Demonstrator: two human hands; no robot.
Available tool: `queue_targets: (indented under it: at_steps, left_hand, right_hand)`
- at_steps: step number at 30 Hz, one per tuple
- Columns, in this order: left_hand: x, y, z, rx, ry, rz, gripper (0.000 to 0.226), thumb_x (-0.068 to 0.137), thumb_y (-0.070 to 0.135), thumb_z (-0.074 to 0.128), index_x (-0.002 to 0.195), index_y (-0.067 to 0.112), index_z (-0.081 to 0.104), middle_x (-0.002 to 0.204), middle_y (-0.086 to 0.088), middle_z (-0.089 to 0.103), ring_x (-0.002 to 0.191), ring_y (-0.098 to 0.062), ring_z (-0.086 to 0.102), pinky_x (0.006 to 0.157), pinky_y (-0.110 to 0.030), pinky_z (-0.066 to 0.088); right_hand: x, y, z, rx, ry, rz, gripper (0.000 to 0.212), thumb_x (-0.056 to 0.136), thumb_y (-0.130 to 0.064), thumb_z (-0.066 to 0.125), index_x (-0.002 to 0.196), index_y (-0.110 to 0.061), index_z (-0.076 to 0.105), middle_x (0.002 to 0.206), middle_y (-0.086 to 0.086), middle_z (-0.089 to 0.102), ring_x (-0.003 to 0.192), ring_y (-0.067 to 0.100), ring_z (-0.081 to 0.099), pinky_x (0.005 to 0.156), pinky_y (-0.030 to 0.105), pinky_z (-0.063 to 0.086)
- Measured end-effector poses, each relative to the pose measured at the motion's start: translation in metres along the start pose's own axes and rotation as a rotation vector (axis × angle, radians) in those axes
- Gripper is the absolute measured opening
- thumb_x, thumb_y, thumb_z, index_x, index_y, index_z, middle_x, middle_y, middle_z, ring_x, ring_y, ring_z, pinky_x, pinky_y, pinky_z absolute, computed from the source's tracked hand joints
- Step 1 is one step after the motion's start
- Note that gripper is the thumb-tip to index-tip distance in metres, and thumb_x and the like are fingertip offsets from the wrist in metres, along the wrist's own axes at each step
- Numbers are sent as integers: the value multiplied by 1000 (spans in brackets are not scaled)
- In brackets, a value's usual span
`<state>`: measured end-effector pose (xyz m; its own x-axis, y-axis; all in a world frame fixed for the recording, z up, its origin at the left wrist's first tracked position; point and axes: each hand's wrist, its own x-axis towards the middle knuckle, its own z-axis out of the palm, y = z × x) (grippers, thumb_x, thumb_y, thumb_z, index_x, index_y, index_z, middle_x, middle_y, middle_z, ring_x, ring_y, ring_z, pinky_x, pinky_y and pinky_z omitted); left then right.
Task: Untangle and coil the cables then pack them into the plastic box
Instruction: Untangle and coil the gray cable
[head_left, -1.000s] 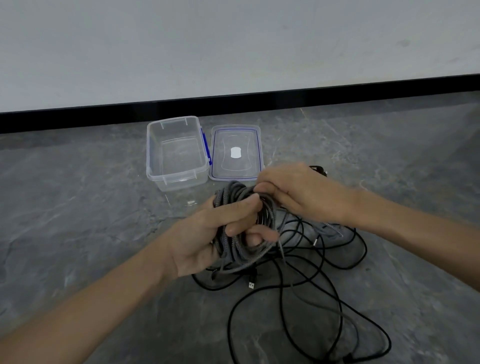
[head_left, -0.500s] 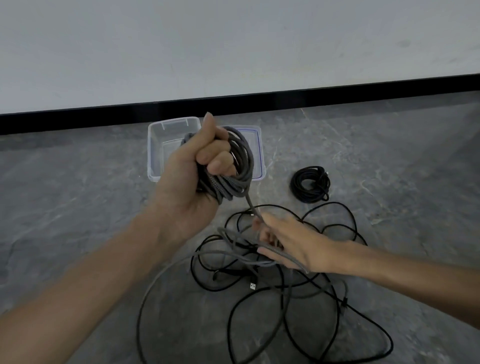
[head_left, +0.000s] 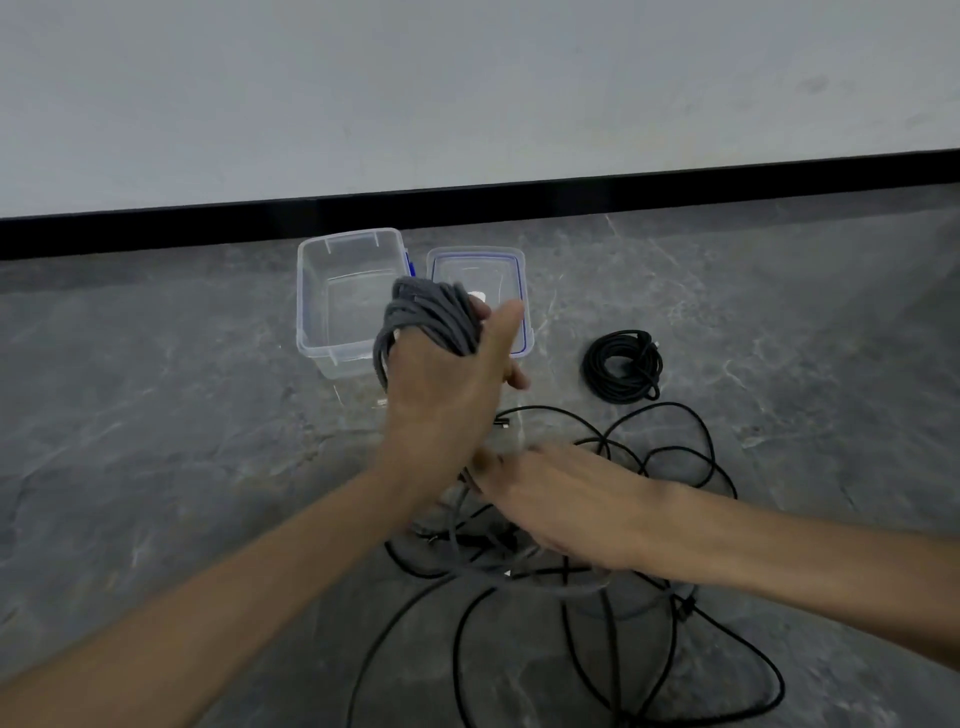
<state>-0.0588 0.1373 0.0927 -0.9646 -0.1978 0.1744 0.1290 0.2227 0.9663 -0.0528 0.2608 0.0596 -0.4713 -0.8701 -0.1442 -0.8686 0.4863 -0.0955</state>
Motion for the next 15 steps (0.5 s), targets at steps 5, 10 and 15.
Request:
queue_targets:
  at_steps: [5, 10, 15]
  left_hand:
    - [5, -14, -2, 174, -62, 13, 18, 87, 32, 68, 79, 26, 53, 62, 10, 66, 53, -1, 63, 55, -16, 50]
    - [12, -32, -13, 364, -142, 18, 23, 83, 33, 73, 73, 30, 53, 70, 6, 65, 70, -12, 65, 73, -33, 55]
    - [13, -35, -19, 362, -293, 54, 41, 84, 57, 60, 67, 19, 60, 59, 3, 63, 60, -9, 62, 64, -28, 50]
  right_hand:
    - [3, 11, -24, -165, 61, -39, 29, 68, 15, 63, 89, -3, 58, 71, 10, 60, 54, 28, 59, 42, 29, 30]
    - [-5, 17, -35, -228, 205, -36, 39, 47, 10, 76, 74, -9, 55, 55, 4, 53, 40, 21, 50, 39, 24, 21]
    - [-11, 21, -36, -156, 273, -104, 32, 50, 14, 67, 67, -8, 52, 52, 3, 48, 39, 17, 26, 36, 25, 19]
